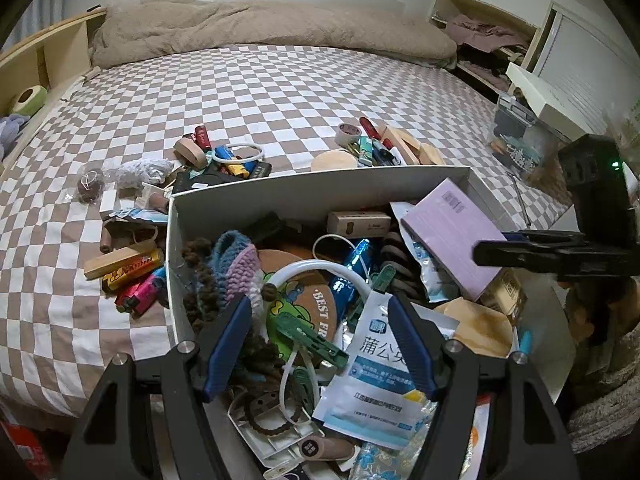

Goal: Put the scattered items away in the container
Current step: 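Release the green clothespin with the left tool while the right tool drops the lilac card into the box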

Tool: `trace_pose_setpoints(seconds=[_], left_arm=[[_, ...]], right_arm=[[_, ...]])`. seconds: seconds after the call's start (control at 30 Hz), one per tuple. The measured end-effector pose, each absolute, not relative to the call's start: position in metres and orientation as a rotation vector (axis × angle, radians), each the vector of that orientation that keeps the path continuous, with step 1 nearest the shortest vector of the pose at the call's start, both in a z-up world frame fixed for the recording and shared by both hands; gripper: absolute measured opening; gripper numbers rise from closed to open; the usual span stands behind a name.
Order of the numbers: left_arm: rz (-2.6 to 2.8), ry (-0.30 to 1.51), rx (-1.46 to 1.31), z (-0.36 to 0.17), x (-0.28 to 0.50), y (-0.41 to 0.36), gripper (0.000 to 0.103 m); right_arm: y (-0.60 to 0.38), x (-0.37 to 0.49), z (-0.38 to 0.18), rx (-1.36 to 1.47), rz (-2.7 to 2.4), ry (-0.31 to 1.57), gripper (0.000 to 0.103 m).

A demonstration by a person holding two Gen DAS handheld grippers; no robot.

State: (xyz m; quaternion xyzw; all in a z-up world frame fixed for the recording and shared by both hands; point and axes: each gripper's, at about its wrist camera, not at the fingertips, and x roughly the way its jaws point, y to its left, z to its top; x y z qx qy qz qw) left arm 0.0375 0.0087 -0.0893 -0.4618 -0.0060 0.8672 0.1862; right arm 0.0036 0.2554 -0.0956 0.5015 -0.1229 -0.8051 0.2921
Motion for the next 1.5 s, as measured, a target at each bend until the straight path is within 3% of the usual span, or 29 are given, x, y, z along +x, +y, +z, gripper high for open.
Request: trace_pose_setpoints(seconds=[0.07, 0.17, 0.87, 1.33, 1.5], left_arm=[[2.442, -0.018, -1.301, -0.089, 0.038, 0.009, 0.071], [2.443, -0.020, -1.299, -0.089, 0.038, 0.008, 0.071], [2.456, -0.041, -1.295, -0.088, 0.037, 0.003, 0.071], [2.472, -0.057, -1.283, -0.086, 0.038, -0.001, 0.071], [2.477, -0.057, -1.279, -0.084, 0.038, -0.003, 0.071]], right_arm=[[0.253, 0.006, -0.092, 1.306, -2.119, -0.326, 0.071], [0.246, 0.013, -0.082, 1.266, -2.201, -0.198, 0.084], [0.233, 0.014, -0.085, 1.292, -2.034, -0.276, 0.089], [0.226, 0.002, -0.090, 1.314, -2.174, -0.097, 0.091], [0.222, -0.002, -0.096, 1.331, -2.069, -0.209, 0.091]])
